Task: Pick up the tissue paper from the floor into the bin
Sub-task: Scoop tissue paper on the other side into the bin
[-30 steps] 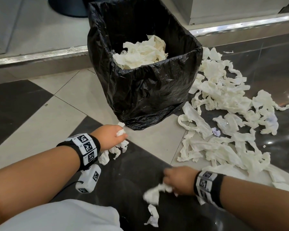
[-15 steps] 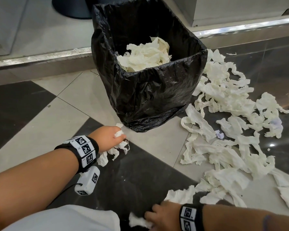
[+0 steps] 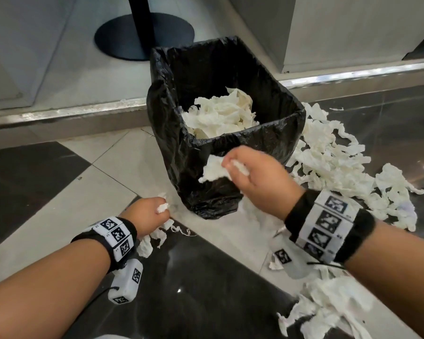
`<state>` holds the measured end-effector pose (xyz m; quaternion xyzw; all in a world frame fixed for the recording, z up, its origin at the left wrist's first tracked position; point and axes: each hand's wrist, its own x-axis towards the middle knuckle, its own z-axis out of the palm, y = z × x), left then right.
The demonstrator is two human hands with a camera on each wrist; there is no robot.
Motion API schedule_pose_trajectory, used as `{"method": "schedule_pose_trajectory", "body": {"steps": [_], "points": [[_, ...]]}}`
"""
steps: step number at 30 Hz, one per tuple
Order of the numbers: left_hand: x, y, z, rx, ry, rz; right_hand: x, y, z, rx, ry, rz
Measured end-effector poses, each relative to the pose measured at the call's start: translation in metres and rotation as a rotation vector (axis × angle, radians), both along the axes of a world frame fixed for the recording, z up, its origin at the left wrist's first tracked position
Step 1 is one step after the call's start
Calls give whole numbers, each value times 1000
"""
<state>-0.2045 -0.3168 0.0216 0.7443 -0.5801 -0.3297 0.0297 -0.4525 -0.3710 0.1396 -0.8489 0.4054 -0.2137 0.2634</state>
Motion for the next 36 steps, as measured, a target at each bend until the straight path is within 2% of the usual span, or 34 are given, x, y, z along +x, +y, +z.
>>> {"method": "schedule_pose_trajectory", "body": {"steps": [4,6,9,11,12,15,16,17,21,24,26,27,29,32,33,34,36], "points": [[6,-2,2,-5,-1,28,22,-39,88,-262,-390,-139],[8,-3,4,-10,11,54,35,-61,109,-380,-454,-179],[15,-3,4,-31,20,114,53,-91,110,-446,-465,-218],[21,-4,8,-80,47,178,63,-105,96,-388,-355,-228],[26,-5,12,-125,74,235,67,-111,86,-305,-216,-225],[44,-14,37,-299,211,531,69,-126,64,20,469,-170],[52,-19,48,-356,254,628,65,-129,63,58,604,-150],[57,-24,63,-414,284,691,60,-131,66,59,633,-140],[73,-70,143,-653,415,706,23,-125,85,-44,424,-217],[58,-114,205,-845,516,580,-8,-110,94,-134,416,-217],[28,-145,239,-960,473,398,-29,-97,96,-157,473,-201],[7,-159,252,-957,407,282,-39,-91,96,-158,514,-198],[-26,-183,257,-773,184,66,-58,-78,90,-153,586,-165],[-58,-200,237,-285,-187,-250,-89,-60,75,-154,765,-37],[-66,-201,232,-195,-302,-322,-102,-55,69,-135,828,-11],[-72,-199,227,-145,-384,-371,-115,-50,62,-104,885,15],[-83,-194,224,-75,-398,-396,-145,-43,45,-28,955,39]]}}
